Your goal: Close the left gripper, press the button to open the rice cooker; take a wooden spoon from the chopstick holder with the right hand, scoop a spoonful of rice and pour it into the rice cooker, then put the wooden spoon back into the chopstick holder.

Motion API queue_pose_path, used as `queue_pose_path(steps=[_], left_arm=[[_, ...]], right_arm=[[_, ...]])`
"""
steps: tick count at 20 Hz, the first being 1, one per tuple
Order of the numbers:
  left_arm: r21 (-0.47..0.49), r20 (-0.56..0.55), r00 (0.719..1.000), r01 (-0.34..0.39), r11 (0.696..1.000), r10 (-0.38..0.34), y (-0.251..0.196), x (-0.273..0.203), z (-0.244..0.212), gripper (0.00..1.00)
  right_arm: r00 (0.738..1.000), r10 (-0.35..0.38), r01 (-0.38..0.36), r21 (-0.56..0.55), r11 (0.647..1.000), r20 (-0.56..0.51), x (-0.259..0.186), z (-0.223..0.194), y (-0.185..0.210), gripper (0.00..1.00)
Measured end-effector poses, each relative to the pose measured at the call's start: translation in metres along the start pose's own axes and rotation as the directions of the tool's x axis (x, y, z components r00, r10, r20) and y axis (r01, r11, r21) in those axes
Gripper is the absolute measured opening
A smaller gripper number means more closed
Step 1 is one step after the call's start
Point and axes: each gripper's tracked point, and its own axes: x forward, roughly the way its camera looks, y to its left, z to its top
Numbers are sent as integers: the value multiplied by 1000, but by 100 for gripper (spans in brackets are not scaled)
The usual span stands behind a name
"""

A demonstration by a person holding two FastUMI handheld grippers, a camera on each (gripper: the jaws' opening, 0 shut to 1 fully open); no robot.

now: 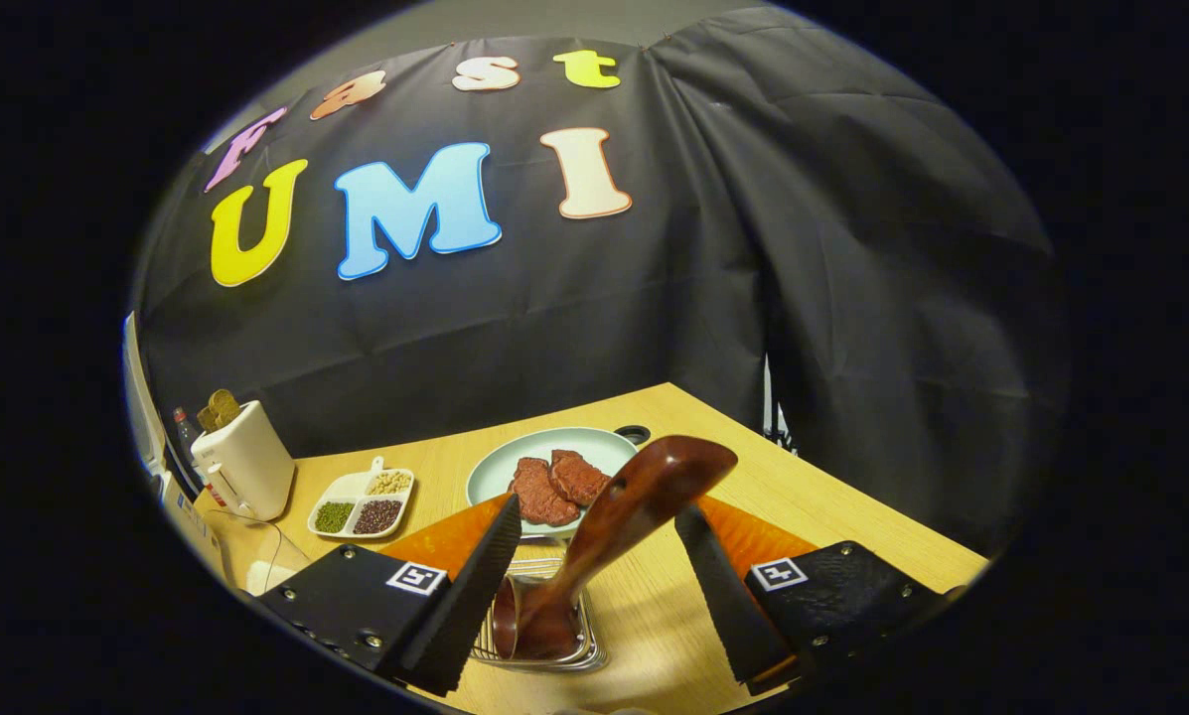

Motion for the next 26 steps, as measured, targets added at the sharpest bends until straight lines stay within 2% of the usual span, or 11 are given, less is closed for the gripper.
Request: queue_pose_path(steps=[2, 4, 5, 6, 7, 8, 19, 20, 22, 23, 26], left_arm=[[2, -6, 1000, -1, 1000, 1, -2, 1, -3, 100], [-2, -11, 1000, -9, 1000, 9, 1, 3, -6, 100], [-5, -17, 1000, -12, 1000, 12, 2, 4, -7, 100], [-8, -19, 1000, -18, 1000, 17, 4, 5, -8, 100], [-11, -21, 1000, -20, 1000, 20, 5, 5, -8, 100], [-9, -20, 1000, -22, 1000, 22, 6, 5, -9, 100], [-17, -12, 1000, -15, 1000, 15, 14, 1, -9, 100], [-13, -13, 1000, -13, 1000, 13, 14, 1, -9, 100], [1, -11, 1000, -13, 1000, 13, 15, 0, -10, 100], [7, -14, 1000, -10, 1000, 11, 14, -1, -11, 100], [10, -15, 1000, -8, 1000, 8, 15, 0, -11, 100]], right_arm=[[999, 29, -29, -2, 1000, -14, 9, -1, 4, 95], [999, 34, -34, -21, 999, -9, 14, 3, 3, 61], [999, 40, -39, -26, 999, 3, 11, 5, 3, 51], [998, 64, -65, -29, 997, -11, 12, 2, 10, 30], [998, 62, -62, -47, 997, -13, 11, 1, 9, 34], [998, 69, -70, -56, 996, -9, 12, 3, 10, 30], [987, 149, -135, -198, 971, 61, -5, 29, 41, 34], [987, 149, -136, -178, 975, 57, -3, 28, 46, 28], [987, 152, -142, -167, 976, 45, 2, 26, 48, 28], [986, 163, -154, -171, 973, 39, 1, 27, 52, 23], [984, 175, -167, -203, 965, 23, -2, 22, 59, 23]])
